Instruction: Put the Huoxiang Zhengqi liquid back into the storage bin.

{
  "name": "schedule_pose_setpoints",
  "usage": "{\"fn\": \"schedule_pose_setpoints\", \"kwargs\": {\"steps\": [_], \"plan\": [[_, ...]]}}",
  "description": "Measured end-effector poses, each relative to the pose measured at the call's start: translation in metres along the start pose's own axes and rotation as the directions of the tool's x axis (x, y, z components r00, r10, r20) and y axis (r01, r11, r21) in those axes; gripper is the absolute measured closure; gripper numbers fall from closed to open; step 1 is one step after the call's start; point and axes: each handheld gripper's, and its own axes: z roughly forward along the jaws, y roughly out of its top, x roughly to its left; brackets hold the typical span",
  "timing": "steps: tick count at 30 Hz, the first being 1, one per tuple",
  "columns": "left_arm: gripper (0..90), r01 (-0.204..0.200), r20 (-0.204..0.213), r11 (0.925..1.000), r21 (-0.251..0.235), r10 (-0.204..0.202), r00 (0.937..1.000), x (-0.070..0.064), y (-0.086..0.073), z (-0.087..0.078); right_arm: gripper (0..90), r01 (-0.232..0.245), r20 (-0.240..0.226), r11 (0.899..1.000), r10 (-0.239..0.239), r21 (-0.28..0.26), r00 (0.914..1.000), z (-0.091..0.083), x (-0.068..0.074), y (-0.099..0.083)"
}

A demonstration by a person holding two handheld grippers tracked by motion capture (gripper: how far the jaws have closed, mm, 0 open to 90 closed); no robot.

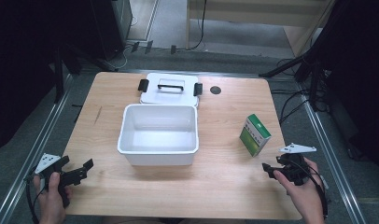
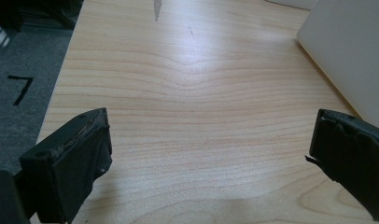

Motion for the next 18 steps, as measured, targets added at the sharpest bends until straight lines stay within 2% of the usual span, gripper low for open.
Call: {"fn": "schedule_pose_setpoints", "kwargs": {"steps": [1,2,3,6,12,18], "plan": [[0.0,-0.001,0.001,1.0,0.0,0.001,1.0,0.0,0.0,0.0,35.1,0.002,-0.009,0.999,-0.002,0.049,1.0,0.002,0.0,0.006],[0.0,-0.001,0.001,1.0,0.0,0.001,1.0,0.0,0.0,0.0,35.1,0.002,-0.009,0.999,-0.002,0.049,1.0,0.002,0.0,0.006],[0.0,0.0,0.001,1.0,0.0,0.0,1.0,0.0,0.0,0.0,33.2,-0.006,-0.019,0.994,0.008,0.108,0.9998,0.002,0.001,0.013],[0.0,0.0,-0.001,1.0,0.0,0.0,1.0,0.0,0.0,0.0,31.7,-0.005,-0.022,0.985,0.009,0.171,0.9997,0.002,0.0,0.022],[0.0,-0.001,-0.004,1.0,0.002,0.001,1.0,-0.001,0.0,0.0,28.5,-0.027,-0.024,0.971,0.033,0.239,0.9991,-0.007,-0.005,0.042],[0.0,0.0,-0.001,1.0,0.0,0.0,1.0,-0.001,0.0,0.0,25.9,-0.033,-0.019,0.949,0.041,0.314,0.999,-0.011,-0.008,0.062]]}}
